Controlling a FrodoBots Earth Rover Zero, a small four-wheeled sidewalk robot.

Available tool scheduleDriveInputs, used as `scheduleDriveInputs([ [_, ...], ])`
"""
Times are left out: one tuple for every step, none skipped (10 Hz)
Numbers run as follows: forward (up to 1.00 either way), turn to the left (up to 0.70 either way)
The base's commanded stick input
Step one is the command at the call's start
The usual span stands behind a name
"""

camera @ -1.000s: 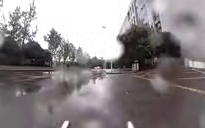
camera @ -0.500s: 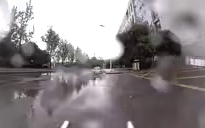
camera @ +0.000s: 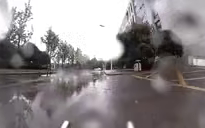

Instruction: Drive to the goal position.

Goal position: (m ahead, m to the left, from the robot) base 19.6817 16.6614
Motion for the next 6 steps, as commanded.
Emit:
scheduleDriveInputs([
  [0.70,0.03],
  [0.70,0.14],
  [0.70,0.14],
  [0.70,0.08],
  [0.70,0.02],
  [0.70,0.00],
])
